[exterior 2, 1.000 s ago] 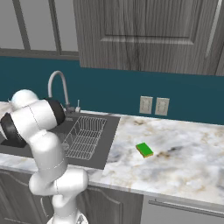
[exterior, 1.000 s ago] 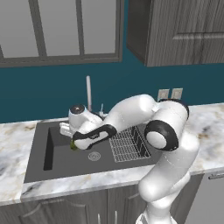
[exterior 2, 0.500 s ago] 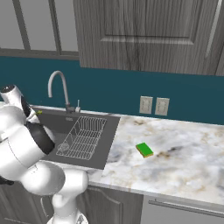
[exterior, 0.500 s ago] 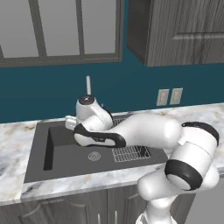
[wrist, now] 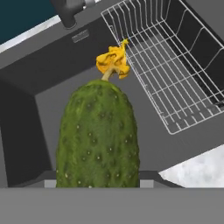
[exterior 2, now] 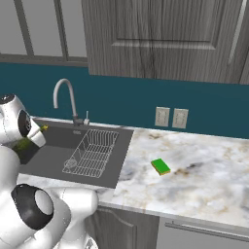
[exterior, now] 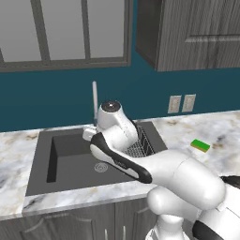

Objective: Turn on the sink faucet. Then move the cucumber from the counter to the sink. Turn off the sink. Move the vegetable from the sink to the pot next to the stove. Finally move the pot to the front right burner.

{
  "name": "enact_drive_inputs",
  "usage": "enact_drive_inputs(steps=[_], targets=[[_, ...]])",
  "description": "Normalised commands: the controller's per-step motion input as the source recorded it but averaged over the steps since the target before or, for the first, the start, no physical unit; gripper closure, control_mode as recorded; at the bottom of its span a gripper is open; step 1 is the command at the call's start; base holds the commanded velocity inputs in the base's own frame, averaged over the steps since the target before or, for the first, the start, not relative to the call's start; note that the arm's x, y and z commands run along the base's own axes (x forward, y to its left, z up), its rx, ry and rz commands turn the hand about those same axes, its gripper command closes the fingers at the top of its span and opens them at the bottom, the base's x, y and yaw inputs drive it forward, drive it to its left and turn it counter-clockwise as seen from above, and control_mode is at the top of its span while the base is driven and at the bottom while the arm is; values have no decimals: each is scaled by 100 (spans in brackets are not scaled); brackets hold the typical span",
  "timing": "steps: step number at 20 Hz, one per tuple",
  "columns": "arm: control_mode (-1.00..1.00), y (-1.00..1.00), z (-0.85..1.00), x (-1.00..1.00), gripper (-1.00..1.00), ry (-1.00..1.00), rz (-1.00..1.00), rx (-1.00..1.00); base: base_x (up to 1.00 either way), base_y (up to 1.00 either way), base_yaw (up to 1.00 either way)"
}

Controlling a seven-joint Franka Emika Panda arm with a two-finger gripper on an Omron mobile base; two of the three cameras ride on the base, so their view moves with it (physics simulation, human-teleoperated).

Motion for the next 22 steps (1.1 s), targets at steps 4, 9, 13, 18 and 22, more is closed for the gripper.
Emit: enact_drive_inputs(steps=[4,9,13,18,22], targets=[[-100,-49,50,-42,100,0,4,0,0,0,0],[-100,-48,40,-35,100,2,8,0,0,0,0],[-100,-6,10,-8,100,9,3,-2,0,0,0],[-100,0,0,0,100,2,-2,0,0,0,0],[100,0,0,0,100,1,0,0,0,0,0]])
